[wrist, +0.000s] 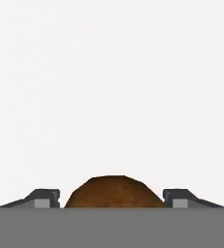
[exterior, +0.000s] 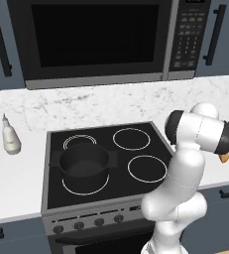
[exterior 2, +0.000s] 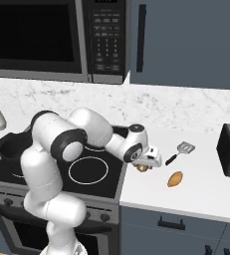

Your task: Put the mushroom and potato in the pot. Retrieve the spatula and lightly stir the vegetables in the pot.

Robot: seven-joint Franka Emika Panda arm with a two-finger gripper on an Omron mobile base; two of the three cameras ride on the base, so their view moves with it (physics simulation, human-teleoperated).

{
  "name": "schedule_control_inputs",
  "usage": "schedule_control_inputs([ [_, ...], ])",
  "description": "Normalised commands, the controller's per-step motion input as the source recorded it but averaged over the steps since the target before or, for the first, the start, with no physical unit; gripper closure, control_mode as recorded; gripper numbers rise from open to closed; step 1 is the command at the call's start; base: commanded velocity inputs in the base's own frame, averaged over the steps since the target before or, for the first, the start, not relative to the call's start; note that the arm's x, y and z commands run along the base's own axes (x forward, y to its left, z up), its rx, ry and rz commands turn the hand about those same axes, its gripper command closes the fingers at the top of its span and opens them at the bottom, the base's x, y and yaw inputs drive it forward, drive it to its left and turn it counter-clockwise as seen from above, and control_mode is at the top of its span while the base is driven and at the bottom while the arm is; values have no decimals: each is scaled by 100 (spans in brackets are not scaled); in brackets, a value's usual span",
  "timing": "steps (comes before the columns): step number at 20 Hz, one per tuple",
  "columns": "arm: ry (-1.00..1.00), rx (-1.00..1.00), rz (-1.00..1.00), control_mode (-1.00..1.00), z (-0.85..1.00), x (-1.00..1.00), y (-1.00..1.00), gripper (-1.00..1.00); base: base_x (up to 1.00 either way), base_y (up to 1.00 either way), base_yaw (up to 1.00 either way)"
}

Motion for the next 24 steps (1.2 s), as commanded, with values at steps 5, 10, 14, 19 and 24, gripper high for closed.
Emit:
schedule_control_inputs([
  [5, -13, 0, 0, -100, 33, -42, 4, 100, 0, 0, 0],
  [10, -17, 0, 0, -100, 92, -87, 22, 100, 0, 0, 0],
  [14, -9, 0, 1, -100, 100, -86, 90, 100, 0, 0, 0],
  [19, 0, 0, 7, -100, 100, -43, 100, 100, 0, 0, 0],
  [24, 1, 0, 16, -100, 100, -7, 100, 100, 0, 0, 0],
])
